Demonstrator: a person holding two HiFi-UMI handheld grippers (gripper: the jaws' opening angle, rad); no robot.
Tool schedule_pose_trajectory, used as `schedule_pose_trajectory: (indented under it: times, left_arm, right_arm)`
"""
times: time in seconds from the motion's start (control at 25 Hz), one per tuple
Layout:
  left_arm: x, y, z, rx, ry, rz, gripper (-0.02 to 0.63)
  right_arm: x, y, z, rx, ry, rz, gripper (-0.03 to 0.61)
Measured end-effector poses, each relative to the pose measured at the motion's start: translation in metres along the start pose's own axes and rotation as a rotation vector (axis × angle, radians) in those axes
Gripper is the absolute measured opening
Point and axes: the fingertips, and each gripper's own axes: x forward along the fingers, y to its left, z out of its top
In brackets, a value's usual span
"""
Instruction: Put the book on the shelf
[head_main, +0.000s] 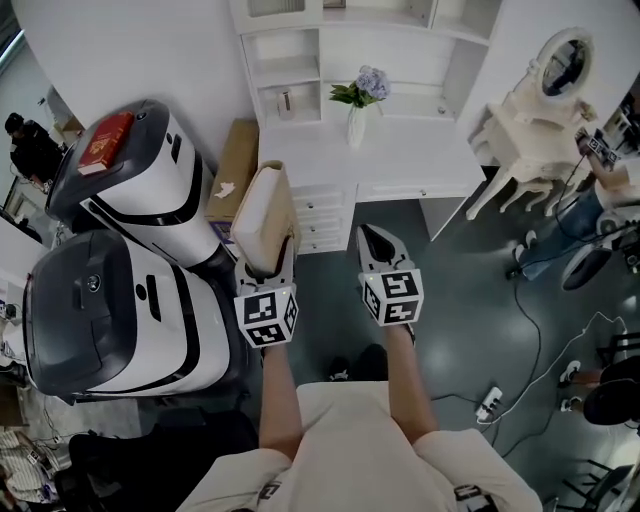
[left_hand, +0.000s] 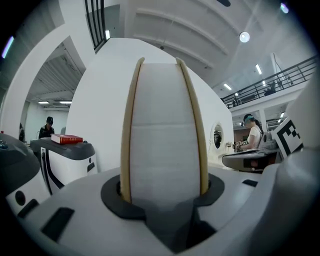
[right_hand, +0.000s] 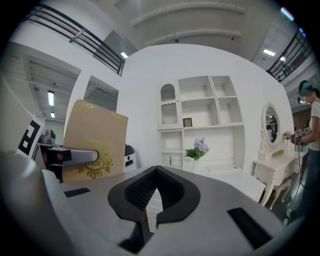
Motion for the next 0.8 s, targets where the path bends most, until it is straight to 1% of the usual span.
schedule_pose_trajectory:
  times: [0.2, 0.32, 0.44, 0.56, 0.68, 0.8]
  left_arm:
    - [0.005, -0.002, 0.001, 0.009, -0.001, 0.0, 0.23]
    - [0.011, 0.004, 0.0, 0.013, -0.001, 0.011, 0.23]
    - [0.027, 0.013, 0.001, 0.001, -0.002, 0.024, 0.23]
    - [0.048, 0.02, 0.007, 0.005, -0.007, 0.042, 0.23]
    - [0.073, 0.026, 0.014, 0.026, -0.011, 0.05, 0.23]
    - [0.099, 0.036, 0.02, 0.033, -0.012, 0.063, 0.23]
  right_arm:
    - [0.003, -0.012, 0.0, 0.045, -0.026, -0.008, 0.025]
    - [0.011, -0.015, -0.001, 0.088, -0.046, 0.01, 0.025]
    - [0.024, -0.017, -0.001, 0.092, -0.052, 0.041, 0.025]
    - [0.044, -0.024, 0.008, 0.101, -0.073, 0.077, 0.025]
    - [0.072, -0.038, 0.016, 0.118, -0.091, 0.087, 0.025]
    - [0.103, -0.05, 0.02, 0.129, -0.086, 0.097, 0.025]
